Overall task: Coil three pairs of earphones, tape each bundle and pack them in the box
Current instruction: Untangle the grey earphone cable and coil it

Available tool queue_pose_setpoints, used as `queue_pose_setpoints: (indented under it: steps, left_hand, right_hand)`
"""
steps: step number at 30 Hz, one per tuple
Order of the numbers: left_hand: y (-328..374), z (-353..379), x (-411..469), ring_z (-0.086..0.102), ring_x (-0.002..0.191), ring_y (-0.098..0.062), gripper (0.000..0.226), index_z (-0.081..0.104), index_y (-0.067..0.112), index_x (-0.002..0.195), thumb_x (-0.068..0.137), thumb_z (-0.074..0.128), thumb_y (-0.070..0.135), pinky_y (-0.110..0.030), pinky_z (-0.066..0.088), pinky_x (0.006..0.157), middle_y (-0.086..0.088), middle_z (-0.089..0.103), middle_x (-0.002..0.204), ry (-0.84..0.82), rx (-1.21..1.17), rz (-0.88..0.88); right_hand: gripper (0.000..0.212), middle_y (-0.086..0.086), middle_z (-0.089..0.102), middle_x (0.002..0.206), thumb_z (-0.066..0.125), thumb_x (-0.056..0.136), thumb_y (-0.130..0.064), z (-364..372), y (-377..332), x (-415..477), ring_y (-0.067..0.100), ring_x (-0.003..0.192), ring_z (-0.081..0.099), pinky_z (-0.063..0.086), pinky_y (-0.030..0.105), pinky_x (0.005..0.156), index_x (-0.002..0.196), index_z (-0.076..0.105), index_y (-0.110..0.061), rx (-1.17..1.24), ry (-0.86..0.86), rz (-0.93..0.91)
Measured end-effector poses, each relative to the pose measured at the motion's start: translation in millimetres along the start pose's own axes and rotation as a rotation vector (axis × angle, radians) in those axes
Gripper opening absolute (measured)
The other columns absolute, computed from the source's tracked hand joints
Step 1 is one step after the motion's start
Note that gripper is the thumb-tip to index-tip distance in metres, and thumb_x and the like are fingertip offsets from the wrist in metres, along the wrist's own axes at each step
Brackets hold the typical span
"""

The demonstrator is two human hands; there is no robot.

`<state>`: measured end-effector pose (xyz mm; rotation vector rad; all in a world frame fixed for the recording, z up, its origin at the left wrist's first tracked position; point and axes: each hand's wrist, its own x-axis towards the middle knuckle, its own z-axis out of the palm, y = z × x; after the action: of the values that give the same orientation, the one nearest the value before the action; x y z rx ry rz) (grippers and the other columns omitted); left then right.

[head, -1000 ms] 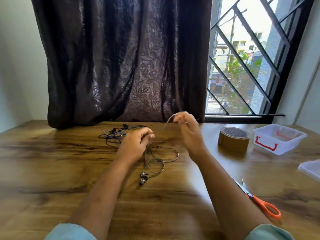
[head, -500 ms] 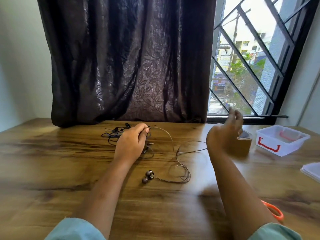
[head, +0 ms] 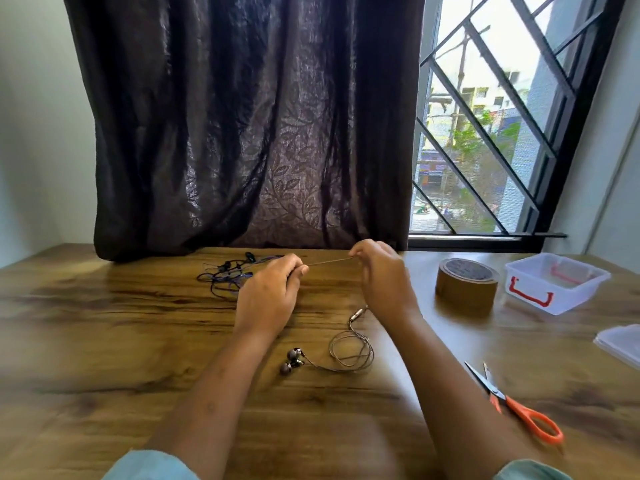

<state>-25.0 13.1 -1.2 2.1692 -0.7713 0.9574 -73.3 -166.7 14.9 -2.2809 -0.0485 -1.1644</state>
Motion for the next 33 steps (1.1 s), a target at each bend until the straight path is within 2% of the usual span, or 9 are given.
queue_pose_setpoints:
  steps: [3,6,9,12,14,16,20,28,33]
  left_hand:
    - [-11.6,-3.4,2.1,0.05,0.057,-0.004,0.021,0.057,0.022,0.081,0.097,0.047,0.032,-0.028,0.036,0.05,0.012,0.052,0.063,0.05,-0.062,-0.086]
    - [-10.5,-6.7,2.4,0.046,0.051,-0.004,0.018,0.057,0.021,0.081,0.096,0.05,0.027,-0.026,0.03,0.049,0.012,0.048,0.056,0.096,-0.143,-0.152]
    - [-2.9,-3.2,3.0,0.045,0.048,-0.006,0.018,0.06,0.022,0.08,0.095,0.052,0.028,-0.027,0.032,0.047,0.008,0.048,0.054,0.047,-0.22,-0.197]
    - [4.6,3.0,3.2,0.058,0.066,-0.01,0.014,0.065,0.02,0.089,0.093,0.055,0.029,-0.031,0.046,0.062,0.006,0.063,0.07,-0.016,-0.328,-0.174]
    - [8.3,4.9,3.4,0.058,0.068,-0.01,0.012,0.066,0.017,0.089,0.092,0.057,0.024,-0.026,0.045,0.063,0.006,0.065,0.075,-0.034,-0.415,-0.162]
    - [9.3,4.8,3.5,0.049,0.056,-0.01,0.014,0.065,0.019,0.084,0.092,0.058,0.027,-0.024,0.038,0.053,0.009,0.058,0.065,-0.07,-0.454,-0.207]
    - [8.0,2.1,3.8,0.034,0.047,-0.009,0.024,0.063,0.015,0.078,0.096,0.051,0.027,-0.024,0.027,0.043,0.012,0.042,0.05,-0.179,-0.661,-0.382]
    - [11.0,-18.6,15.8,0.026,0.033,-0.001,0.026,0.061,0.008,0.087,0.099,0.042,0.021,-0.013,0.019,0.031,0.005,0.042,0.054,-0.3,-1.272,-0.654]
    - [10.5,-32.2,19.0,0.031,0.032,0.0,0.024,0.061,0.009,0.09,0.097,0.042,0.021,-0.01,0.023,0.031,0.008,0.046,0.051,-0.17,-1.526,-0.731]
  right_hand:
    - [0.026,0.007,0.063,0.102,0.043,0.092,0.0,-8.7,13.2,2.6,0.023,0.085,0.058,0.038,0.027,0.069,0.1,0.065,-0.012,-0.045,0.102,0.194]
    - [0.033,0.005,0.06,0.119,0.047,0.087,0.002,0.5,14.4,-0.9,0.03,0.107,0.054,0.04,0.037,0.085,0.11,0.063,-0.016,-0.281,0.009,0.247]
    - [0.043,0.003,0.054,0.134,0.055,0.084,-0.009,11.9,-0.3,-6.8,0.026,0.123,0.047,0.033,0.039,0.099,0.126,0.058,-0.019,-0.296,-0.039,0.022]
    - [0.045,-0.001,0.054,0.135,0.049,0.09,-0.019,18.2,-19.1,-11.4,0.019,0.125,0.045,0.029,0.042,0.108,0.135,0.049,-0.021,-0.186,-0.268,-0.182]
    - [0.034,0.0,0.063,0.119,0.048,0.093,-0.017,22.1,-21.9,-13.6,0.02,0.11,0.057,0.035,0.041,0.104,0.127,0.054,-0.019,-0.204,-0.322,-0.231]
    - [0.022,0.003,0.068,0.102,0.05,0.093,-0.01,18.9,-17.8,-10.1,0.024,0.092,0.064,0.045,0.037,0.089,0.111,0.061,-0.015,-0.219,-0.246,-0.213]
    - [0.023,0.009,0.066,0.099,0.044,0.093,-0.002,-0.7,-6.7,-1.8,0.03,0.088,0.063,0.043,0.03,0.067,0.102,0.063,-0.012,-0.151,-0.071,0.048]
    - [0.025,0.003,0.065,0.104,0.035,0.099,-0.008,-12.6,5.4,-2.8,0.032,0.087,0.063,0.027,0.028,0.06,0.105,0.056,-0.018,-0.448,0.061,0.269]
    - [0.024,0.007,0.066,0.103,0.036,0.096,-0.006,-7.7,12.9,-4.3,0.034,0.088,0.063,0.032,0.029,0.063,0.104,0.056,-0.017,-0.475,-0.03,0.327]
